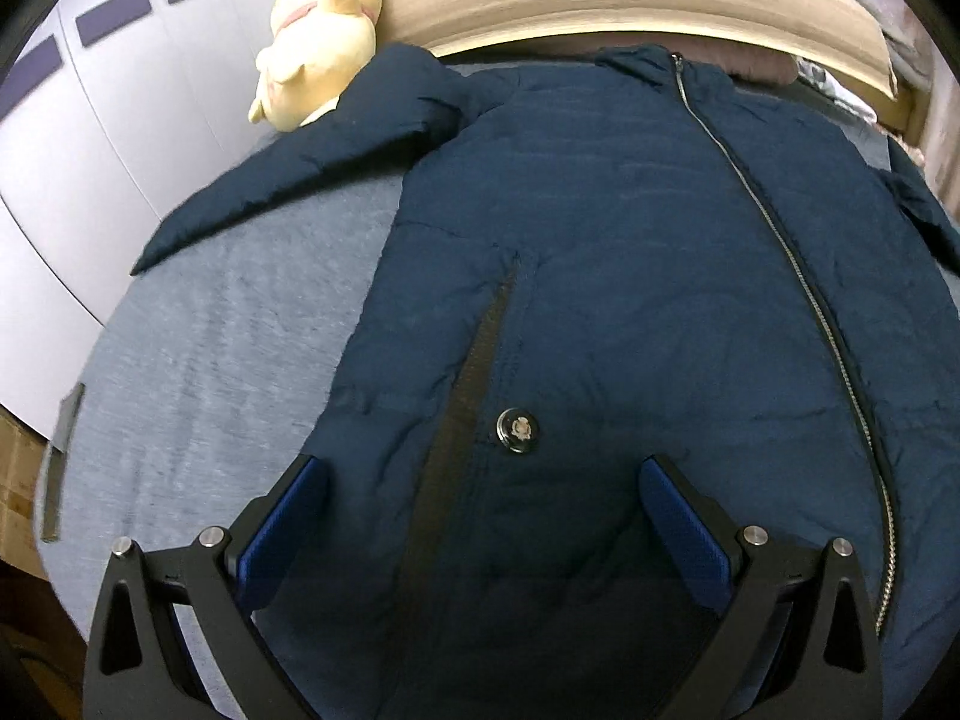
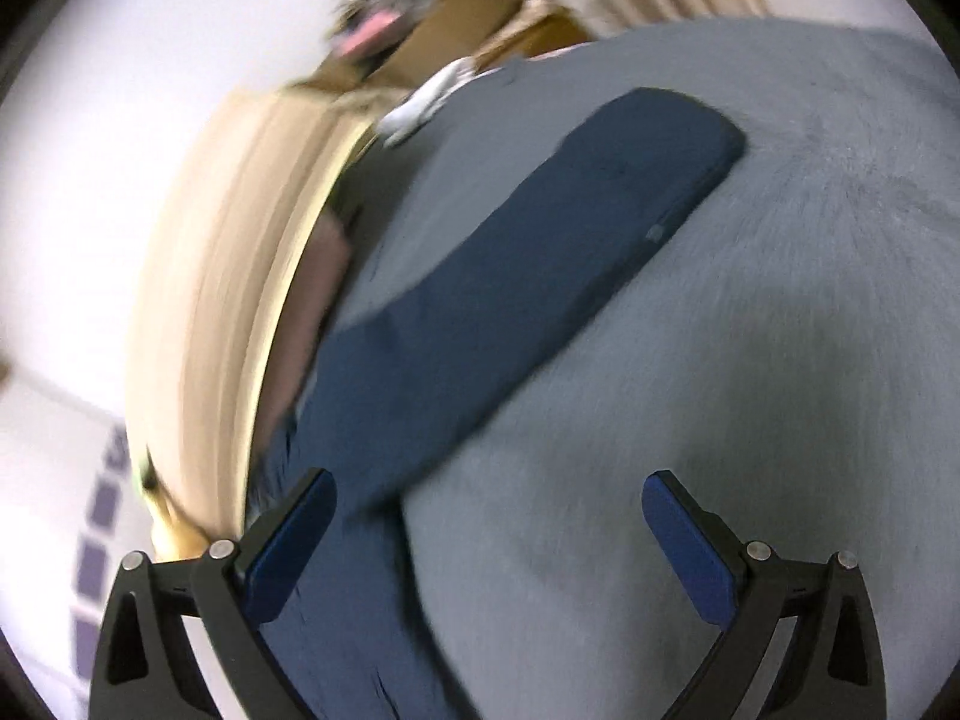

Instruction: Fold large clothes

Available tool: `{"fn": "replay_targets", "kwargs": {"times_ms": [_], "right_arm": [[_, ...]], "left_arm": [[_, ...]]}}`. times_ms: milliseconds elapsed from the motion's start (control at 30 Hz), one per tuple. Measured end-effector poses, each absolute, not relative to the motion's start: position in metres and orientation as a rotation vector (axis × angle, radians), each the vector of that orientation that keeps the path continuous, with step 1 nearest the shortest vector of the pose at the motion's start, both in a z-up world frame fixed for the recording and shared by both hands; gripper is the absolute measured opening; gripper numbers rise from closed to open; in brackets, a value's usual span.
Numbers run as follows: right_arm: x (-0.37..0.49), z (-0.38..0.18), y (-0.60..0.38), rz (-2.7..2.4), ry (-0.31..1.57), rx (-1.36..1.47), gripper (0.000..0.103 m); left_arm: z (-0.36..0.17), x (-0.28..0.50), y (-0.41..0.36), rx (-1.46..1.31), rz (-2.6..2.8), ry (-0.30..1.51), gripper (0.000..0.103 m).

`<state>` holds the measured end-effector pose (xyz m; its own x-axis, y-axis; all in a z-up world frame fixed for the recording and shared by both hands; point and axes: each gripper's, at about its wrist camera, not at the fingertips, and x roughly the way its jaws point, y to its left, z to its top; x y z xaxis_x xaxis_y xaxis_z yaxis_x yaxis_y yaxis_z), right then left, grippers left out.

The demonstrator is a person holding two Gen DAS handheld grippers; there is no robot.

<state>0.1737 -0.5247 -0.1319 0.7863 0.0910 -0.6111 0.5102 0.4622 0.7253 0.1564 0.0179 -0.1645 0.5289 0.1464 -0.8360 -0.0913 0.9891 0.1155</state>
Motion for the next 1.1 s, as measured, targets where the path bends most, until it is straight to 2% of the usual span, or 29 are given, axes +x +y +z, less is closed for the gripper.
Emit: {"fn": "replay_targets", "kwargs": {"times_ms": [167, 367, 533, 567, 600, 633, 667, 833, 867, 900, 1100], "right_arm": [[0.193, -0.151, -0.586, -0.355, 0.557, 1.231, 0.102], [0.210, -0.177, -0.615, -0.366, 0.517, 1.325, 0.103], [0.244, -0.165, -0.613, -0.380, 0.721, 1.141, 0.103], [0.243, -0.164, -0.615, -0.394, 0.708, 1.152, 0.099], [0.242, -0.162, -0.621, -0.406, 0.676, 1.174, 0.071], [0.242, -0.163, -0.624, -0.410, 0.675, 1.184, 0.050], [0.246, -0.166, -0.629, -0.432, 0.701, 1.214, 0.036], [0.256, -0.176, -0.640, -0.482, 0.691, 1.275, 0.035], [0.256, -0.173, -0.637, -0.489, 0.703, 1.237, 0.024], [0.263, -0.162, -0.632, -0.501, 0.722, 1.152, 0.012], [0.300, -0.048, -0.558, -0.417, 0.646, 0.761, 0.008]], "left_arm": [[-0.173, 0.156, 0.025, -0.009, 0.113, 0.982, 0.103], [-0.176, 0.157, 0.023, -0.008, 0.115, 0.958, 0.103], [-0.178, 0.159, 0.024, -0.018, 0.109, 0.948, 0.103], [-0.178, 0.158, 0.024, -0.018, 0.109, 0.947, 0.103], [-0.178, 0.158, 0.024, -0.019, 0.108, 0.946, 0.103], [-0.178, 0.158, 0.024, -0.020, 0.107, 0.946, 0.103], [-0.178, 0.157, 0.024, -0.021, 0.107, 0.946, 0.103], [-0.178, 0.156, 0.025, -0.026, 0.104, 0.940, 0.103], [-0.178, 0.156, 0.025, -0.027, 0.104, 0.940, 0.103], [-0.178, 0.156, 0.025, -0.028, 0.103, 0.941, 0.103], [-0.178, 0.156, 0.025, -0.032, 0.103, 0.943, 0.103]]}}
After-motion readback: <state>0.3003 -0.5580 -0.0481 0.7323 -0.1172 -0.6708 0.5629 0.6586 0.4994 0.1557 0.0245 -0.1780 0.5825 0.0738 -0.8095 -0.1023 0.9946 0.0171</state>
